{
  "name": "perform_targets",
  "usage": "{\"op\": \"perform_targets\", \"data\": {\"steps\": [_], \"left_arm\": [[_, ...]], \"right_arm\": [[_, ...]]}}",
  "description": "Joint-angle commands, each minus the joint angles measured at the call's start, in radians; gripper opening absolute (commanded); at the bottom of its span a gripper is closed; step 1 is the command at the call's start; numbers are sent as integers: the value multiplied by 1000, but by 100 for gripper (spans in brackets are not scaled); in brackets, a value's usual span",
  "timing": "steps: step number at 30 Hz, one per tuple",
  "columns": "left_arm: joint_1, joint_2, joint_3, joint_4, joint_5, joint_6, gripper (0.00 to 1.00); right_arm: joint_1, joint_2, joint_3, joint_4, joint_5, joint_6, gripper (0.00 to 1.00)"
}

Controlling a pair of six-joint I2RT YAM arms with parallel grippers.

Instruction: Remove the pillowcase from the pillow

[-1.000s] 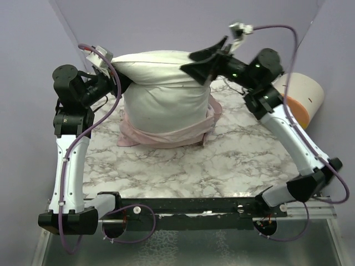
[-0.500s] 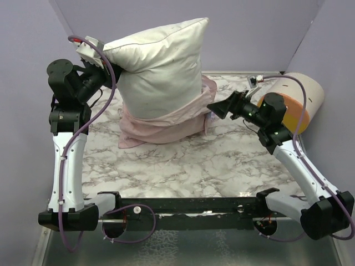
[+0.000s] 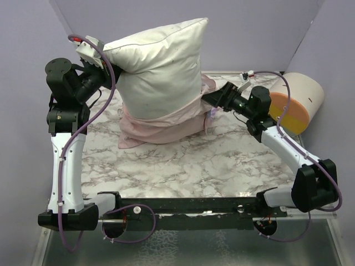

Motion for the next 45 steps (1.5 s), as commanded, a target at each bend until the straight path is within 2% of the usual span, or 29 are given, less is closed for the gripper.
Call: {"op": "perform_targets", "data": {"steps": [1,4,8,12,16,19,20,28,32,35,36,38,43,45], "left_arm": [[6,-11,37,6,8,16,0],[6,-14,34,2,17,19,0],[6,-10,41,-2,24,14,0],[7,-3,76,-2,24,4,0],[6,13,124,-17,33,-16,0],[6,27,161,-24,45,-42,0],[6,33,179,-26,49,-52,0],[6,80,359,-18,51,-131,0],[6,133,491,-19,69,-187,0],[6,186,605,-25,84,-227,0],[6,202,632,-26,88,-236,0],[6,229,676,-25,88,-243,0],[6,266,710,-10,58,-234,0],[6,272,712,-5,63,-229,0]], "right_arm": [[-7,47,34,172,-9,107,97],[-7,69,28,203,-4,139,92],[-7,110,42,193,-10,151,75],[-7,143,35,177,4,143,45],[-7,164,15,174,24,125,20],[-7,175,1,152,51,96,3],[-7,175,-7,143,68,85,1],[-7,221,-83,-7,260,-23,1],[-7,268,-131,-14,277,-69,1],[-7,266,-147,9,233,-93,3],[-7,248,-156,34,207,-102,9],[-7,188,-175,96,159,-126,30],[-7,-14,-163,152,77,-233,67],[-7,-96,-125,138,59,-295,79]]}}
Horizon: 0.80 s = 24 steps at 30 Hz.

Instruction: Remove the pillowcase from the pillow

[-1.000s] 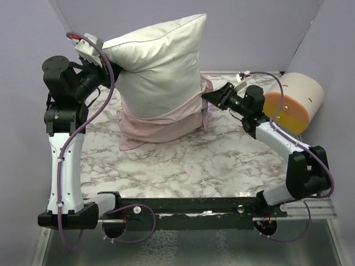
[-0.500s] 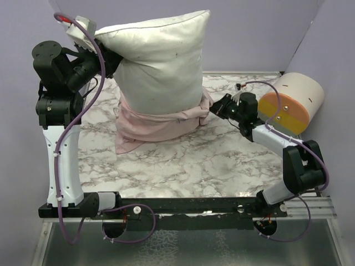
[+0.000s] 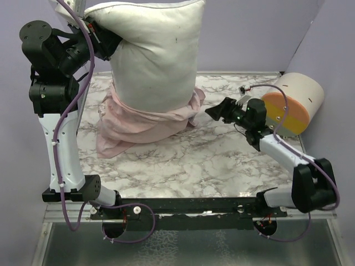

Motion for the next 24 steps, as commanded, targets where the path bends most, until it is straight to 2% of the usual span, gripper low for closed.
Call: {"op": "perform_targets", "data": {"steps": [1,3,6,9,15,20,24], "left_arm": [[7,-16,62,195,-35,-18,0],[6,-20,46,191,-14,-14,0],[7,-38,-4,185,32,-6,0],[7,-49,-59,168,88,-18,0],[-27,-40,-145,97,233,-45,0],[-134,-30,-175,-27,255,62,0],[-216,-23,-194,-140,249,176,0]], "right_arm": [[-7,-214,92,59,-83,-180,83],[-7,-265,166,51,-133,-223,90],[-4,-259,341,8,-245,-267,100],[45,-232,525,-41,-280,-354,100],[231,-98,882,-223,-297,-621,100],[318,11,1062,-329,-387,-725,100],[399,76,1186,-480,-361,-865,100]]}}
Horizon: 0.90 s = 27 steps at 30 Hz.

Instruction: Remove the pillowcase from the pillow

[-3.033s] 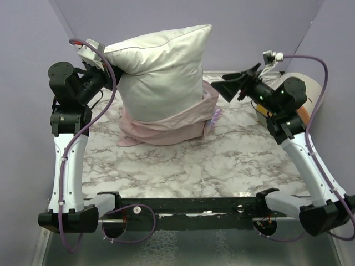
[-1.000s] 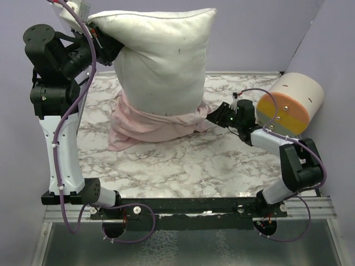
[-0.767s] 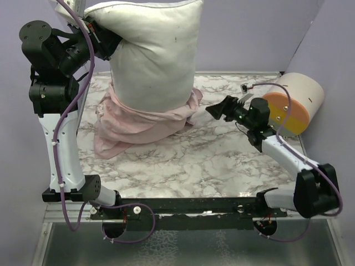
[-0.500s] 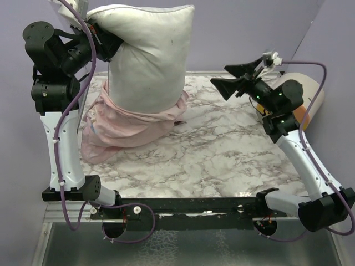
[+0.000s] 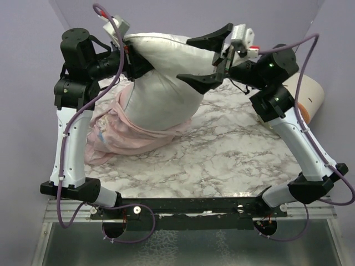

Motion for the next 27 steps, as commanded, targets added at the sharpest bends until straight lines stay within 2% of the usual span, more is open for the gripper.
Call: {"op": "perform_targets", "data": {"steps": [1,6,13,18,20,21,22,23,24,25,27], "left_arm": [[-84,-7,-8,-129,39,153,0],[-133,12,37,-246,8,286,0],[-144,23,84,-279,-8,337,0],[-151,34,123,-292,-1,343,0],[-154,40,142,-292,3,327,0],[-155,42,150,-290,2,323,0],[-155,42,153,-288,-6,323,6],[-155,39,151,-292,-20,333,44],[-154,35,141,-303,-57,351,73],[-153,32,127,-319,-109,387,94],[-150,41,92,-371,-268,490,99]], "right_arm": [[82,76,133,-254,-19,-216,100],[88,85,144,-395,79,-323,100],[89,80,43,-546,188,-415,100],[127,147,20,-633,262,-454,100],[143,183,19,-613,341,-448,95],[143,196,18,-584,392,-424,88],[143,207,21,-549,460,-388,79],[139,215,28,-512,527,-353,64],[126,215,31,-470,578,-306,48],[93,205,25,-425,583,-239,36],[6,161,-21,-313,523,-99,15]]}}
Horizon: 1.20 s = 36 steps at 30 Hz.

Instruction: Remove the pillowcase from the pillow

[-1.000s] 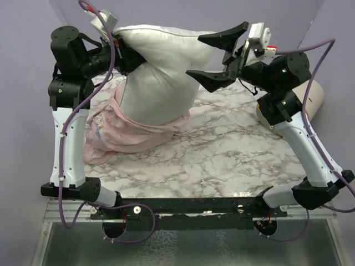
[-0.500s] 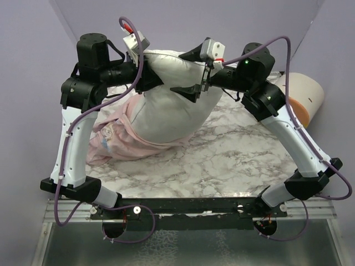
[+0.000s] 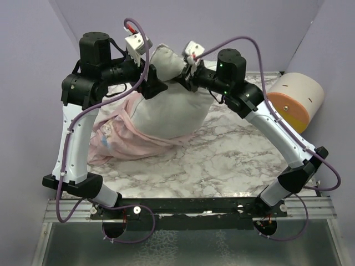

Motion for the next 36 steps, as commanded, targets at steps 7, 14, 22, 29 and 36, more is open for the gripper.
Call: {"op": "perform_targets", "data": {"steps": [7,14,22,29,36], "left_arm": [[313,-13,-221,-87,-238,448,99],[436,-68,-403,-203,-216,761,99],[557,-58,-507,-184,-262,984,98],[616,-81,-617,-252,-263,1165,99],[622,-169,-699,-299,-243,1233,99]], "right_arm": [[-258,-197,-346,439,187,380,1],[-319,-276,-478,590,35,412,1],[-345,-313,-539,609,-33,367,1],[-363,-276,-504,561,-13,375,1],[-389,-260,-488,543,-10,363,1]]}}
